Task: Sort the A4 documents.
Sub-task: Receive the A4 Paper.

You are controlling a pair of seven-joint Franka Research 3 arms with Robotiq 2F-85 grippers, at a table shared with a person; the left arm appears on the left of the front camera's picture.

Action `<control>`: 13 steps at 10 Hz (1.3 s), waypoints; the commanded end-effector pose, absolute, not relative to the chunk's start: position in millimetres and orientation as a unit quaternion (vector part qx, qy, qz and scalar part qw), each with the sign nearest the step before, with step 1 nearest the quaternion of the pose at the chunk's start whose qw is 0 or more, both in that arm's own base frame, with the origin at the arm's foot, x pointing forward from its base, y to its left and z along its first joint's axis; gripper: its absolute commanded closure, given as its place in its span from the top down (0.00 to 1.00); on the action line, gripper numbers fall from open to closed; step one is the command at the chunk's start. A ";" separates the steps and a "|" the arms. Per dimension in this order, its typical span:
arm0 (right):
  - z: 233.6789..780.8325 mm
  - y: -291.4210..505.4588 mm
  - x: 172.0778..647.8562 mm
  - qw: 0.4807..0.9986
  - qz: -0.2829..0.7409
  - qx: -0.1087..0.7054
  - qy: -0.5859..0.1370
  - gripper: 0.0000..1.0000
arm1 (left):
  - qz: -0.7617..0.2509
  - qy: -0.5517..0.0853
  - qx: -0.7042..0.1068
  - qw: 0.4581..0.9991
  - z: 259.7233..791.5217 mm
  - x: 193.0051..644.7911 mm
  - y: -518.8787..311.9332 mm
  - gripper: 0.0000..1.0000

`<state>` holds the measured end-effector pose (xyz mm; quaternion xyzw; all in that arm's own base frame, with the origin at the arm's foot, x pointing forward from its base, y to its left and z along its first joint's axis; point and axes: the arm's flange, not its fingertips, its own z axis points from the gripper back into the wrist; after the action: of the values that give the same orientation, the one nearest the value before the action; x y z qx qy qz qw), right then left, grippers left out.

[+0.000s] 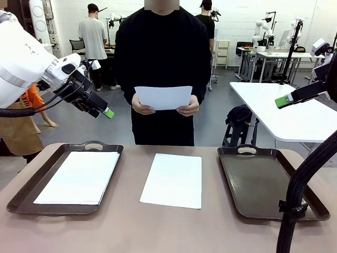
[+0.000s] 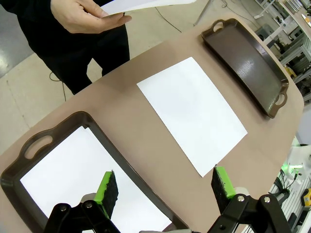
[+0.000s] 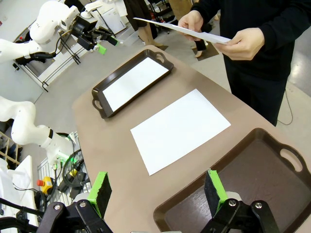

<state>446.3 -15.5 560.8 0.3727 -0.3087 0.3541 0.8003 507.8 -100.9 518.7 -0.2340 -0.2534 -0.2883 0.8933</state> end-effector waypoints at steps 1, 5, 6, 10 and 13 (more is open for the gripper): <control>561.0 -14.6 445.6 0.798 0.355 0.376 -0.310 1.00 | -0.286 -0.257 -0.232 0.893 519.2 508.3 -100.3 1.00; 561.0 -14.6 445.6 0.798 0.355 0.376 -0.310 1.00 | -0.286 -0.257 -0.232 0.893 519.2 508.3 -100.3 1.00; 561.0 -14.6 445.6 0.798 0.355 0.376 -0.310 1.00 | -0.286 -0.257 -0.232 0.893 519.2 508.3 -100.3 1.00; 561.0 -14.6 445.6 0.798 0.355 0.376 -0.310 1.00 | -0.286 -0.257 -0.232 0.893 519.2 508.3 -100.3 1.00; 561.0 -14.6 445.6 0.798 0.355 0.376 -0.310 1.00 | -0.286 -0.257 -0.232 0.893 519.2 508.3 -100.3 1.00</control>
<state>446.3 -15.5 560.8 0.3727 -0.3087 0.3541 0.8003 507.8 -100.9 518.7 -0.2340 -0.2534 -0.2883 0.8933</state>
